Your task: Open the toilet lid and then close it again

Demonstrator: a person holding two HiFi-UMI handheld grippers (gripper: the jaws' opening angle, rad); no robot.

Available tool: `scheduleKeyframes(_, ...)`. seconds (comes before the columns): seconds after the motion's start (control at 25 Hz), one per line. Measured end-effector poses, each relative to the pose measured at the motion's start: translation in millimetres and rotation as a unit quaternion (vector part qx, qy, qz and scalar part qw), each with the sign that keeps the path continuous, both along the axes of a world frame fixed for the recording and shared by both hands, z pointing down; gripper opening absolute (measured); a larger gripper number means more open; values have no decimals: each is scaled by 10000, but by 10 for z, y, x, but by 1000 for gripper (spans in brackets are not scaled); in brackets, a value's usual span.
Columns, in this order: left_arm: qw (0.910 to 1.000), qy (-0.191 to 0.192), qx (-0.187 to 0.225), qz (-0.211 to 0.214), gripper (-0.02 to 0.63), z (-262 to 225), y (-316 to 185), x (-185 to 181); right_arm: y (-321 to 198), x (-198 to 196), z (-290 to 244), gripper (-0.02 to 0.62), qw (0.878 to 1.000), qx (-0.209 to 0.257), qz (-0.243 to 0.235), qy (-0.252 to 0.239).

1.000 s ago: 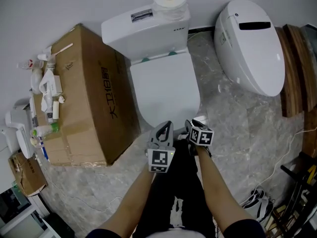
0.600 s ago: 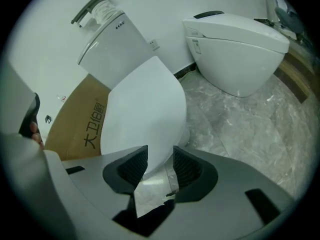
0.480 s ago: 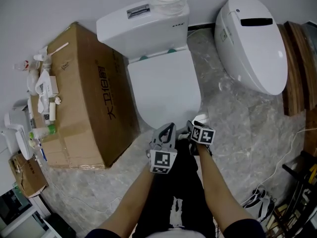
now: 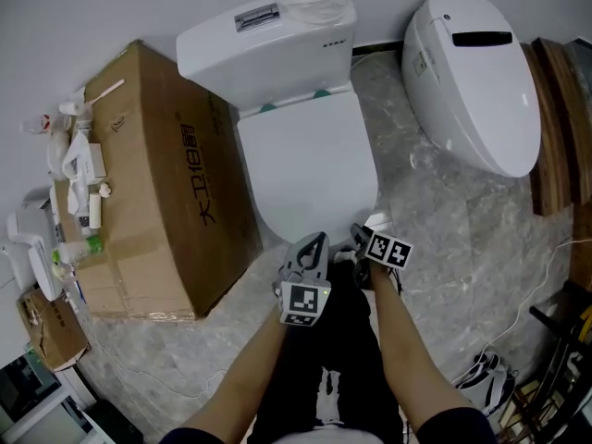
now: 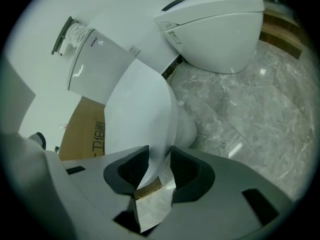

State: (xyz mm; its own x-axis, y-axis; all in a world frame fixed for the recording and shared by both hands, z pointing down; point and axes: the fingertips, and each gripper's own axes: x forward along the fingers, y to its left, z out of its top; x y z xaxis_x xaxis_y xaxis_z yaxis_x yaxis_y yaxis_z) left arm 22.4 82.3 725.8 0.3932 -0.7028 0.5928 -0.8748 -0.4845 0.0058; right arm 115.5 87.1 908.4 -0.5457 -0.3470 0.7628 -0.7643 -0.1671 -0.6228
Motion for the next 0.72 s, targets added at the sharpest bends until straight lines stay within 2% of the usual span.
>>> scheduleKeyframes(0.12,10000,-29,-23,12,2,38,12,-29,6,25,-4,109,9982,-18,441,-409)
scheduleKeyframes(0.2,10000,-37,-34,21,2,56,16,-41,0,55,3,94,9920,-156,930,-839)
scheduleKeyframes(0.28,10000,-27,-33,28,2,62,24,-47,1,71,14,91,9861,-228,1190,-1135)
scheduleKeyframes(0.44,10000,52,-54,1,2,85,24,-65,-1,49,28,101,9901,-61,881,-1094)
scheduleKeyframes(0.52,10000,65,-69,-28,2,104,21,-89,-2,53,16,101,9885,-157,874,-1225)
scheduleKeyframes(0.64,9999,57,-87,-30,2,115,30,-105,10,73,-24,50,9857,-229,911,-1396)
scheduleKeyframes(0.72,9999,71,-84,-23,2,105,34,-99,19,81,-37,46,9853,-217,929,-1416)
